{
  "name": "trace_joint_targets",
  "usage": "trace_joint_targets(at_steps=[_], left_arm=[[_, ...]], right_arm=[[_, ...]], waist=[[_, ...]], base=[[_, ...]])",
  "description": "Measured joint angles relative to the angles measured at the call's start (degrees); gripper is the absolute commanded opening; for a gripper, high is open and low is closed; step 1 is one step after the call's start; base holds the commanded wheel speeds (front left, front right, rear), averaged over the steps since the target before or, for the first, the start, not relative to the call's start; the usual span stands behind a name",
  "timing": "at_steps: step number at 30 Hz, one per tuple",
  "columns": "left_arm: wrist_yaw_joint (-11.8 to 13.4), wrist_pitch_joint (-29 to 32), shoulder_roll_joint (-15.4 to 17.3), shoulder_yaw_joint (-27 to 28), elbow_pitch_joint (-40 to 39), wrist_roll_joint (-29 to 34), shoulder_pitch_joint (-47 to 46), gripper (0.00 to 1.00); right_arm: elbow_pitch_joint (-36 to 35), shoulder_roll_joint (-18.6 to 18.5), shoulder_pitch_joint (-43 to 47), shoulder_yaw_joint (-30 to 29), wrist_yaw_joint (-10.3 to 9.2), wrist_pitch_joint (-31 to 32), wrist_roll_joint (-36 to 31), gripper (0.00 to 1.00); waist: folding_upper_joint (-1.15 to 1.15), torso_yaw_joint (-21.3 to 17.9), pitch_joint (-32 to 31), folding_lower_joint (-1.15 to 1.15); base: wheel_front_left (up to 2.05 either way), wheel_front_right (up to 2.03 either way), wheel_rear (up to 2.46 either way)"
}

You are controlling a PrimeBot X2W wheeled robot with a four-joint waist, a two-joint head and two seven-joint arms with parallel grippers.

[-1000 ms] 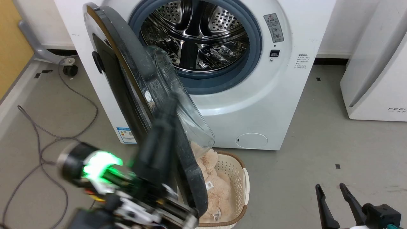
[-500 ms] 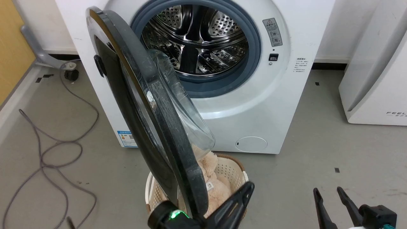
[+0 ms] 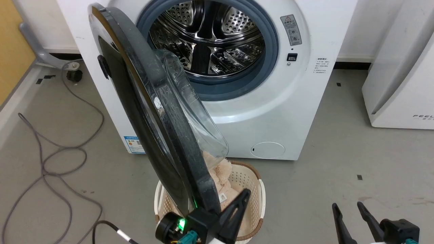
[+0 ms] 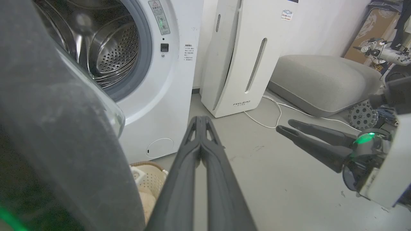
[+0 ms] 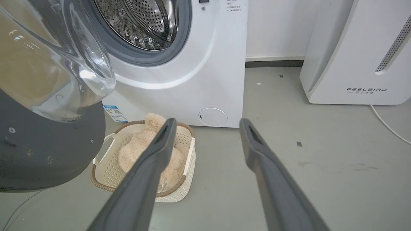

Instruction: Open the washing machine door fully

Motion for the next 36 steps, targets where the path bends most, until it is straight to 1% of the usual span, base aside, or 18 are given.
trace_joint_targets(at_steps=[6,11,17,19,22,27,36], left_arm=[[2.4,-1.7,-1.2,1.3,3.4,-0.1,-1.7,0.00],[4.2,-2.6,-1.3,2.1,4.8,0.0,-1.7,0.00],[5.4,-2.9,-1.0,2.2,4.5,0.0,-1.3,0.00],[6.1,-2.8,-0.9,2.5,3.8,0.0,-0.8,0.00],[7.6,-2.8,-0.6,3.6,1.6,-0.2,1.1,0.00],[10.1,-2.1,1.0,4.9,-2.9,-0.1,4.0,0.00],[14.0,0.5,3.6,7.1,-11.1,0.0,8.5,0.00]], right_arm=[[0.7,0.0,0.0,0.0,0.00,0.0,0.1,1.00],[1.4,0.0,0.0,-0.1,-0.01,0.0,0.1,1.00],[2.1,0.0,0.0,-0.1,0.00,0.0,0.1,1.00],[2.4,0.0,0.0,0.0,0.00,0.0,0.2,1.00],[2.6,0.0,-0.1,0.2,0.00,0.0,0.2,1.00],[3.1,0.0,-0.1,0.2,0.00,0.0,0.2,1.00],[3.3,0.0,0.0,0.2,0.00,0.8,0.1,1.00]], waist=[[0.00,-0.2,0.2,0.00],[0.00,0.0,0.1,0.00],[0.00,0.5,0.0,0.00],[0.00,0.6,-0.1,0.00],[0.00,0.6,-0.3,0.00],[0.00,0.9,-0.8,0.00],[0.00,3.1,-1.3,0.00]], base=[[0.00,0.00,0.00],[0.00,0.00,0.00],[0.00,0.00,0.00],[0.00,0.00,0.00],[0.00,0.00,0.00],[0.00,0.00,0.00],[0.00,0.00,0.00]])
